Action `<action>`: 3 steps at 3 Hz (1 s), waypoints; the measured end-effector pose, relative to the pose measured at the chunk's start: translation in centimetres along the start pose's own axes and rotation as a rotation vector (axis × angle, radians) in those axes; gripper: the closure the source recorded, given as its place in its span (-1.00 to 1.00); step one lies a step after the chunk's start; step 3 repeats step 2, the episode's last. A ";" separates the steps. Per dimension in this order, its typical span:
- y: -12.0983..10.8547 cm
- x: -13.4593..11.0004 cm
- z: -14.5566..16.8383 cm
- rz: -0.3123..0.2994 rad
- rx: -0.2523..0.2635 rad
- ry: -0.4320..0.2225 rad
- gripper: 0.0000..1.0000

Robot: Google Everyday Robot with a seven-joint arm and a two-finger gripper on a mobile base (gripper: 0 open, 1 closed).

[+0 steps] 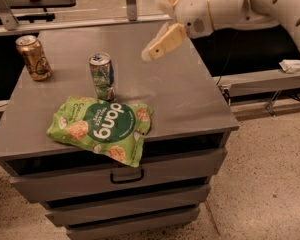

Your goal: Move redbull can near green rice chip bag

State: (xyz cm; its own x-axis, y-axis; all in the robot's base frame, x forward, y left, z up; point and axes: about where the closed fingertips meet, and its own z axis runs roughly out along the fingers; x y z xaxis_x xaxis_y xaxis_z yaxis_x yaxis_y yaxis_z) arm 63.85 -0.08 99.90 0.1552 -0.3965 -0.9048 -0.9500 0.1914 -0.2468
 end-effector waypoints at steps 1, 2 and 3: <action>-2.2 -1.7 -3.0 -0.034 0.064 -0.009 -1.00; -2.1 -1.8 -2.9 -0.035 0.061 -0.012 -1.00; -2.1 -1.8 -2.9 -0.035 0.061 -0.012 -1.00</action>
Offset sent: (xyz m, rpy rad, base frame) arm 0.0099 -0.0269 0.0284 0.0014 -0.0543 -0.0452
